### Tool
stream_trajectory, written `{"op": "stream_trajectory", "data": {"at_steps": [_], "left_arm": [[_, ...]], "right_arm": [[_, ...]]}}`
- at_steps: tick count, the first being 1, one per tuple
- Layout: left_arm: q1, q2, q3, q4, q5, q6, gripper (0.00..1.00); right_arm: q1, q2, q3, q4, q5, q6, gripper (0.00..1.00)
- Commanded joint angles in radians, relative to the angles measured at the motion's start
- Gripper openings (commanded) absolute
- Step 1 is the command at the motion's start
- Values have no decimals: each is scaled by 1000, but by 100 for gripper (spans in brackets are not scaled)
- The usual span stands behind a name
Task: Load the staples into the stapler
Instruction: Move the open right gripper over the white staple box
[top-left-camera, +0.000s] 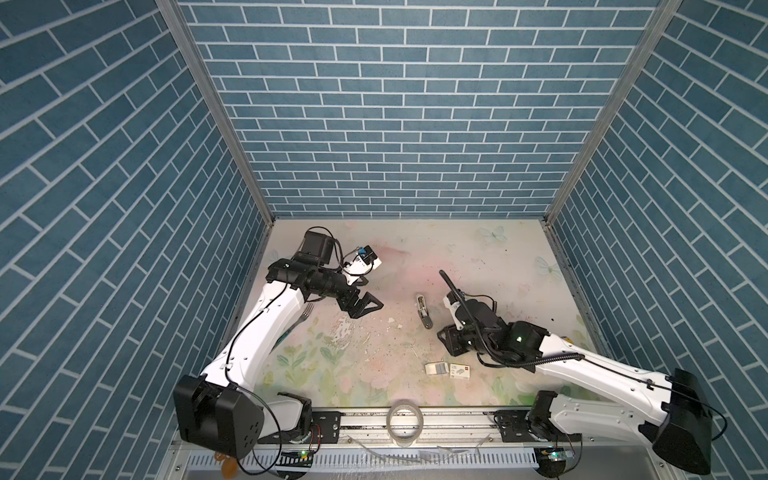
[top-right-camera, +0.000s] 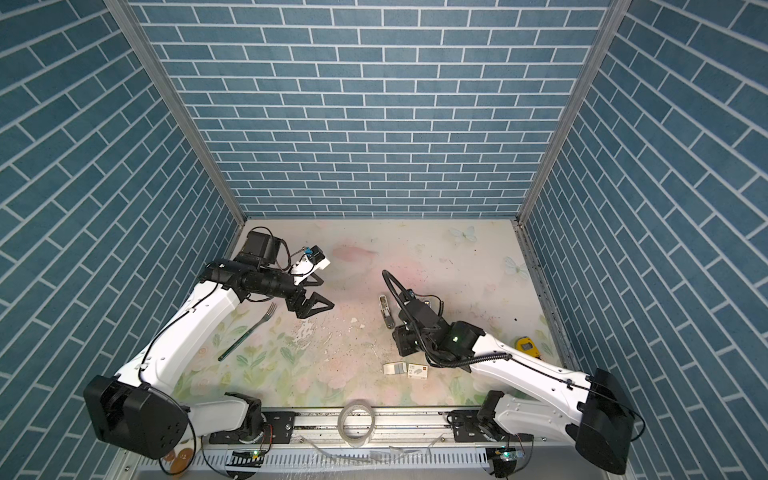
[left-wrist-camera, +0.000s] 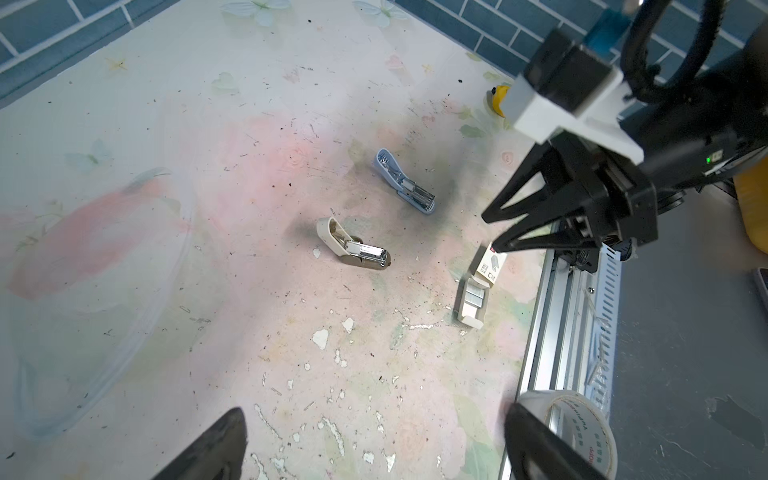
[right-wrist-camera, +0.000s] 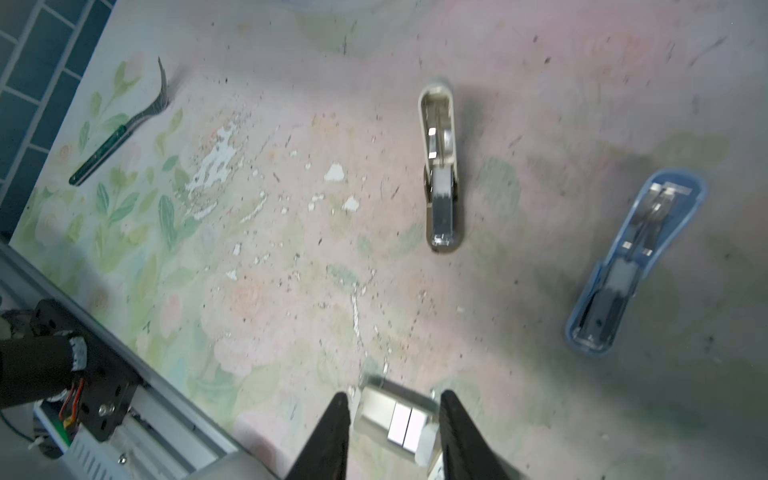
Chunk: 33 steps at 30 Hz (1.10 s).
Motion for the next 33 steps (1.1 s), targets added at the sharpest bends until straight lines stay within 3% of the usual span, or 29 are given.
{"op": "stream_trajectory", "data": {"at_steps": [1,6,12,33], "left_arm": [[-33,30,20,35,13,-9,98],[-67,55,16,54,12,-4,98],[-73,78,5,73,25,-5,97],[-79,117,-31,133,54,-2,97]], "right_arm": [[65,-26,-57,-6,2,158,36],[150,37,-60,31,56,212,33],[185,147,-37,35,78,251,21],[219,286,-31,51,108,318,20]]}}
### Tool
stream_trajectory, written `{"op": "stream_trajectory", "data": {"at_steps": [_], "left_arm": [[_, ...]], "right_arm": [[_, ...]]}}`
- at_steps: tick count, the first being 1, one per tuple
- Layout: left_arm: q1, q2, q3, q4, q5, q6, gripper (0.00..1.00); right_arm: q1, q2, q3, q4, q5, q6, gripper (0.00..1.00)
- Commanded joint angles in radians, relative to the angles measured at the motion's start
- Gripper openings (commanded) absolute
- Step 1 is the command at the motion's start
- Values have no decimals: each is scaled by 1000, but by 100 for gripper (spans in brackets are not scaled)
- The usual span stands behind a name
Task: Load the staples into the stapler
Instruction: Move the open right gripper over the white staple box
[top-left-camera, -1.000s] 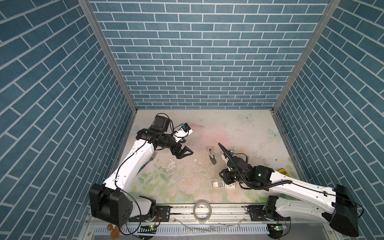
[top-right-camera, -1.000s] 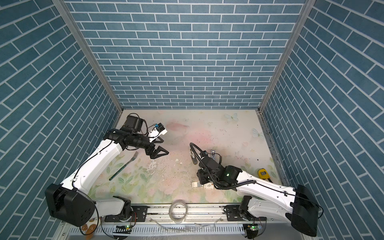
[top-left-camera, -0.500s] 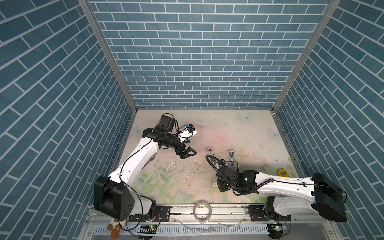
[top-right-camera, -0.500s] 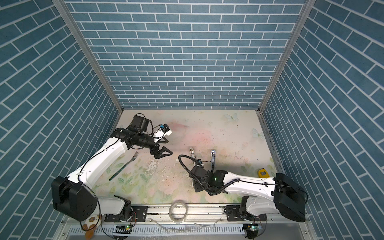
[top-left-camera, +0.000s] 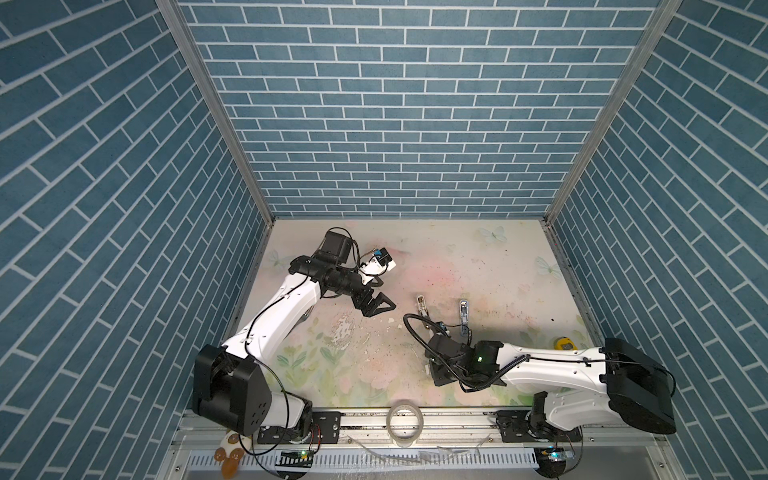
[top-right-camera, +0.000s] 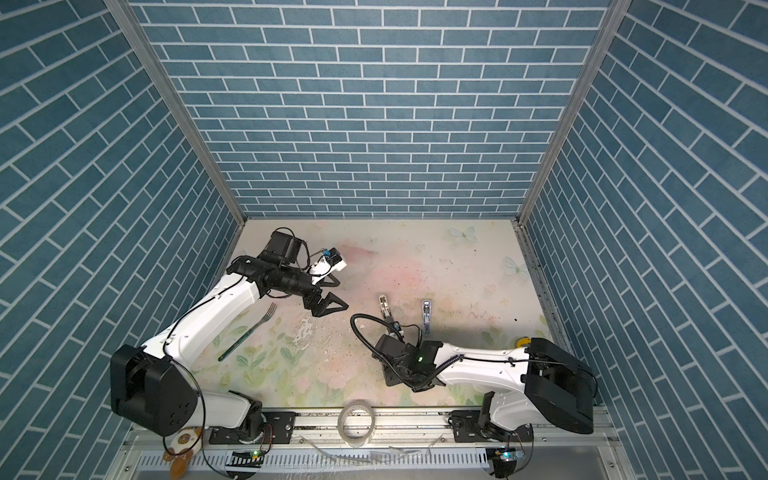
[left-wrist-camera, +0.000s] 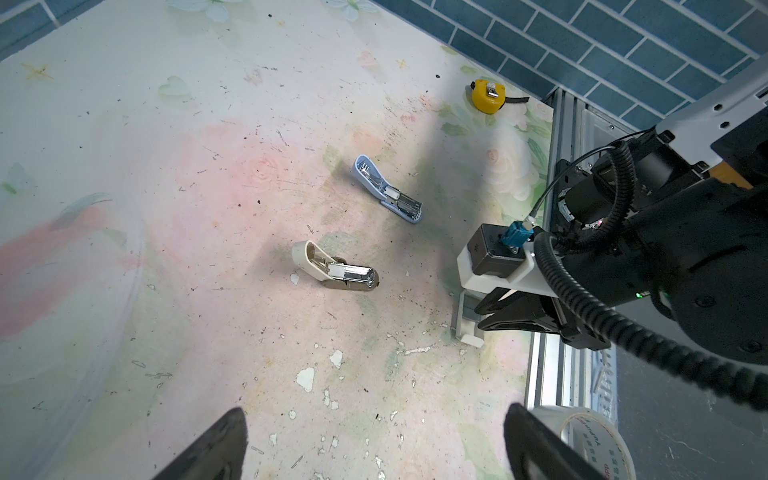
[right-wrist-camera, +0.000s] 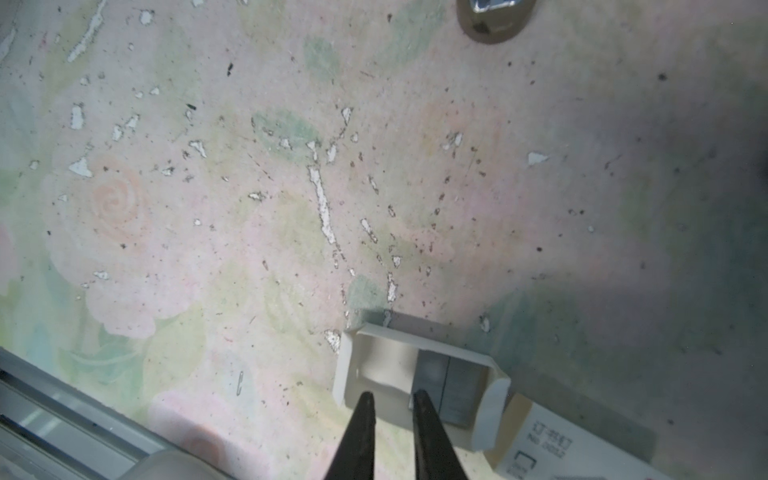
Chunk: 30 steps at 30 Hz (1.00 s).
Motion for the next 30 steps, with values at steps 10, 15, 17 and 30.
{"op": "stream_trajectory", "data": {"at_steps": [10,15,17,30], "left_arm": [[-6,14,-18,23,32,1,97],[-7,6,-28,21,29,5,97],[-6,2,-31,21,26,7,97],[-6,6,-41,18,20,16,97]], "right_arm": [[7,35,40,-50,63,54,20],[7,47,47,-48,65,50,21],[7,58,50,-50,63,48,22],[7,105,83,-103,83,45,23]]}}
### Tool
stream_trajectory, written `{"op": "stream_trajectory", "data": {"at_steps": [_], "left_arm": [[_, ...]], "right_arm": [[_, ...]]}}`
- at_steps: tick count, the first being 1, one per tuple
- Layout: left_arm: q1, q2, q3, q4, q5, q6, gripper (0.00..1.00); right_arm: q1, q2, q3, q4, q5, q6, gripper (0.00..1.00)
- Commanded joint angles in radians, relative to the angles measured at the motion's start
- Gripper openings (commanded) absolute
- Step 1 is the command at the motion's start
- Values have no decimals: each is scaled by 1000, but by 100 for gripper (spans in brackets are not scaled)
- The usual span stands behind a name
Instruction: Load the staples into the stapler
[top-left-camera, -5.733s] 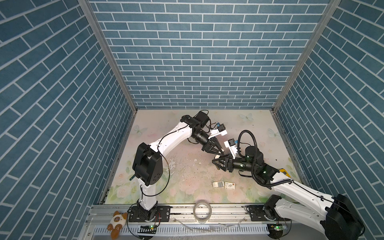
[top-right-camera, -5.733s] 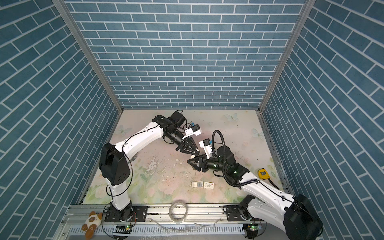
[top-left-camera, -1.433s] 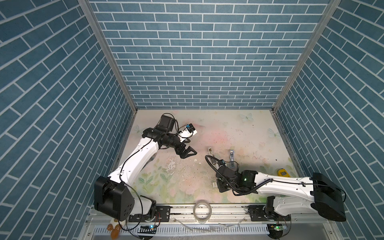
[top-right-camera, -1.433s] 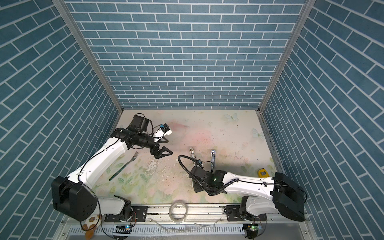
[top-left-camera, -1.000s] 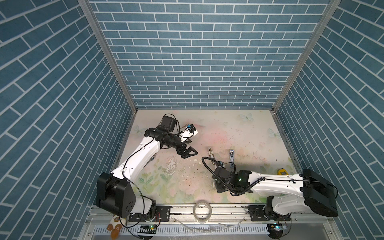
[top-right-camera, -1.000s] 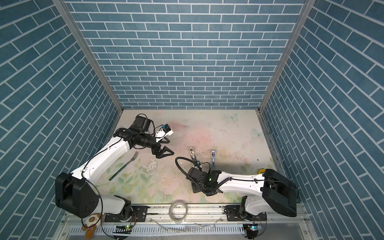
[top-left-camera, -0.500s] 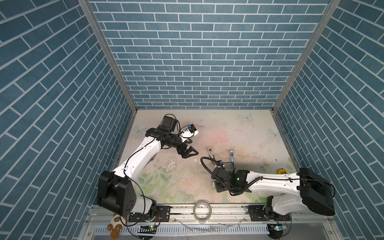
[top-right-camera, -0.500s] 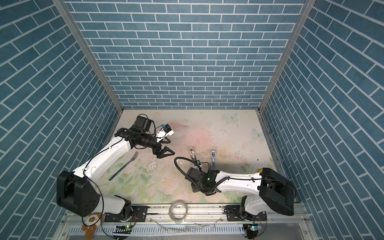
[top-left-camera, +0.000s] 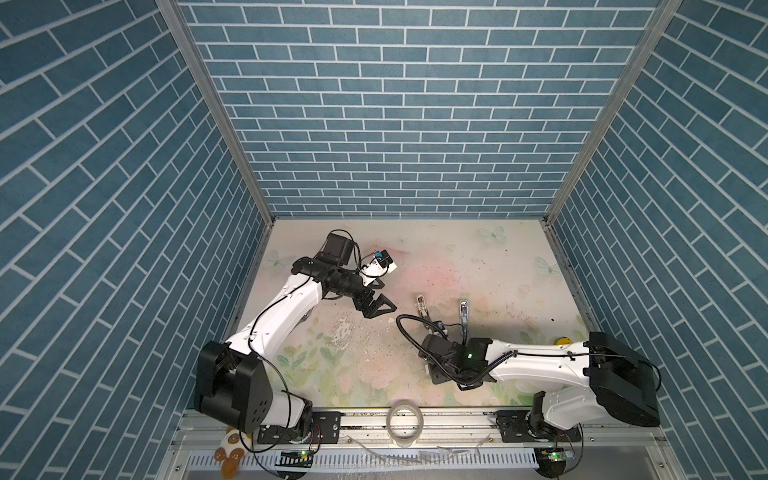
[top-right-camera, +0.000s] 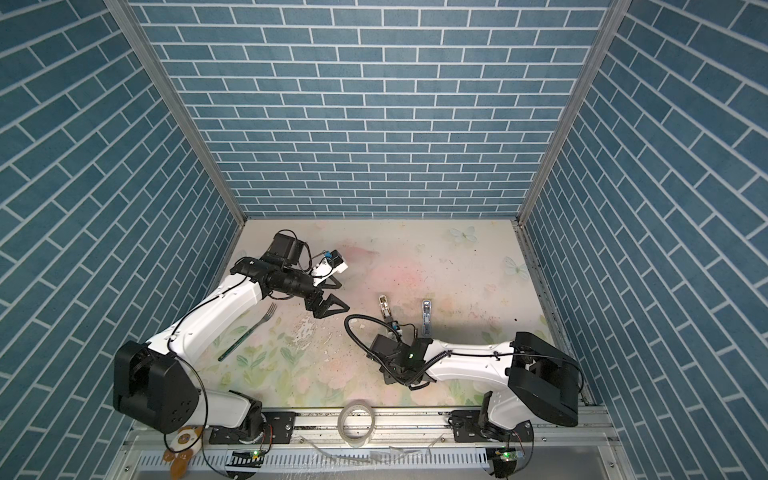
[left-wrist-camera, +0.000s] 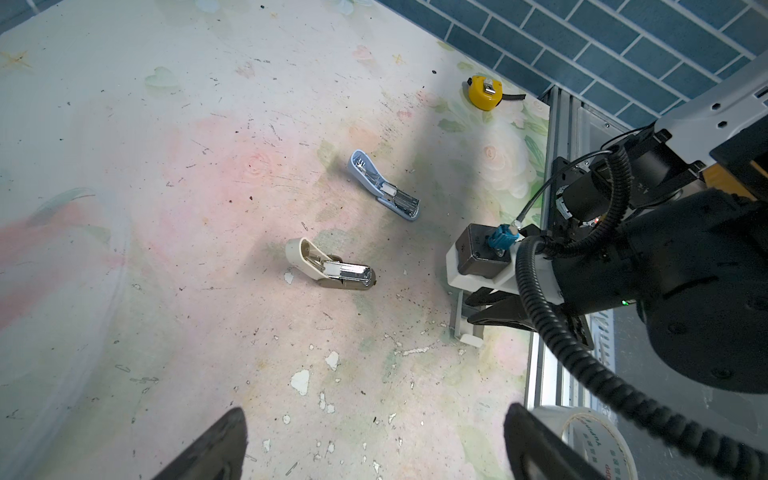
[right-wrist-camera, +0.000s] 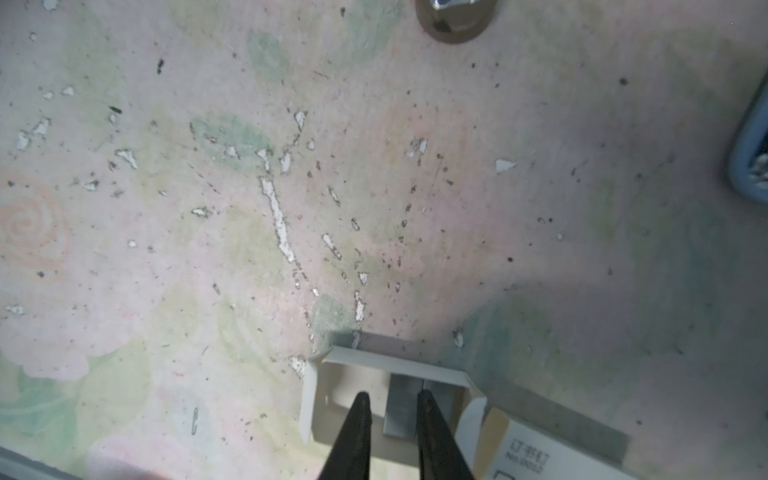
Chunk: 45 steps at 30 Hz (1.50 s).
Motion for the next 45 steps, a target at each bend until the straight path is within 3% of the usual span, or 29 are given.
{"op": "stream_trajectory", "data": {"at_steps": [1,45], "left_arm": [[-4,-2,-15,-9,6,16,97],[-4,-3,-47,7,7,26,97]], "right_arm": [[6,18,24,-39,30,27,23],[6,64,30,-58,0,57,25]]}}
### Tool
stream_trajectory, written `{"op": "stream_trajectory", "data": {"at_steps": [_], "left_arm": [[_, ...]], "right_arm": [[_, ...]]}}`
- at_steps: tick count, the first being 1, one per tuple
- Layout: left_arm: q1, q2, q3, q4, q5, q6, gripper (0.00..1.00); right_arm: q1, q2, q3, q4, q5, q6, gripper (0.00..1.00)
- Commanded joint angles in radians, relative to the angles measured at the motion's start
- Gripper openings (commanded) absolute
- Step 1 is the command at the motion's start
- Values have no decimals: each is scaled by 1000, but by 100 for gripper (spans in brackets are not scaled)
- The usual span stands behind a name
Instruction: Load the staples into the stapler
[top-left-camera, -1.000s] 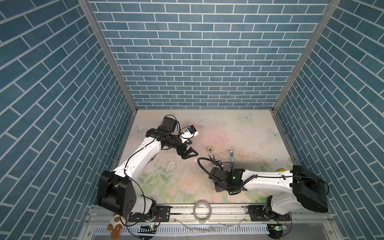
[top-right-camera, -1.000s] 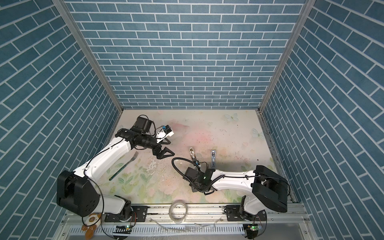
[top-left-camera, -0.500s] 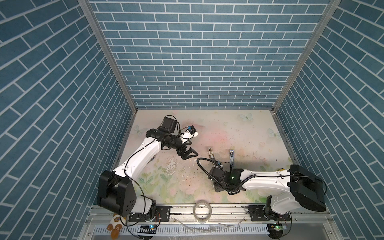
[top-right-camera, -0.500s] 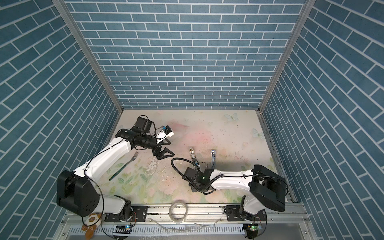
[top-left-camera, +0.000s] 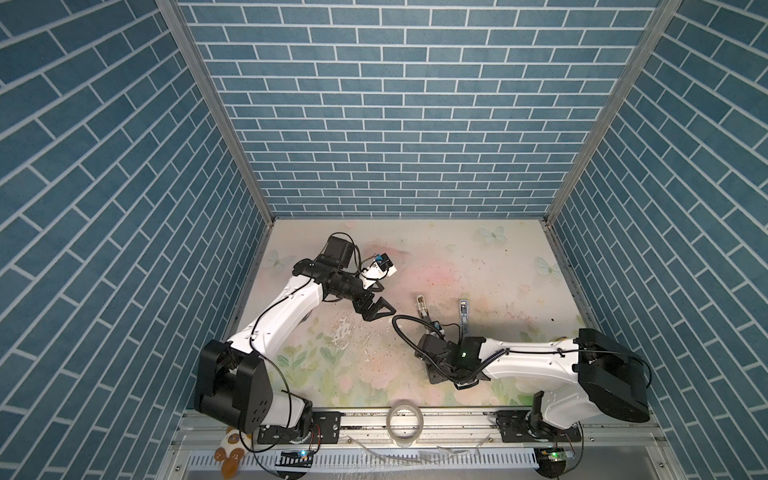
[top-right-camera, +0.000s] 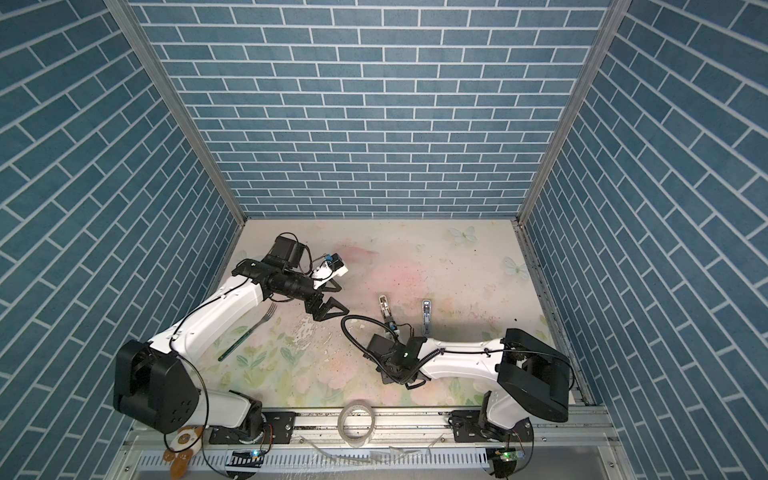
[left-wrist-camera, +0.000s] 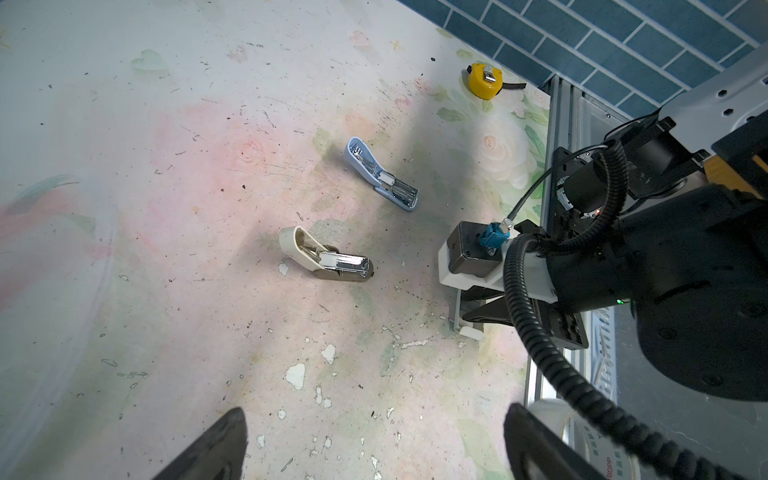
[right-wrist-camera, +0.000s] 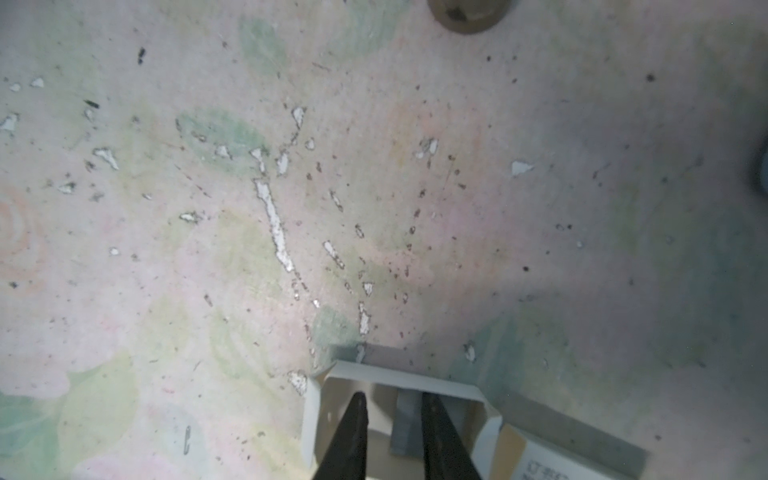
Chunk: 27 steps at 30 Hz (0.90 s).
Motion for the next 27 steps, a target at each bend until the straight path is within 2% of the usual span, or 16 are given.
{"op": "stream_trajectory", "data": {"at_steps": [1,11,27], "left_arm": [[-4,-5,-17,4,6,11,97],[-5,-4,-30,21,13,8,97],[-4,4,-42,31,20,2,97]], "right_arm": [[5,11,6,-60,3,58,26],[5,22,6,-32,-23,64,25],[9,58,41,-106,1,87,26]]}}
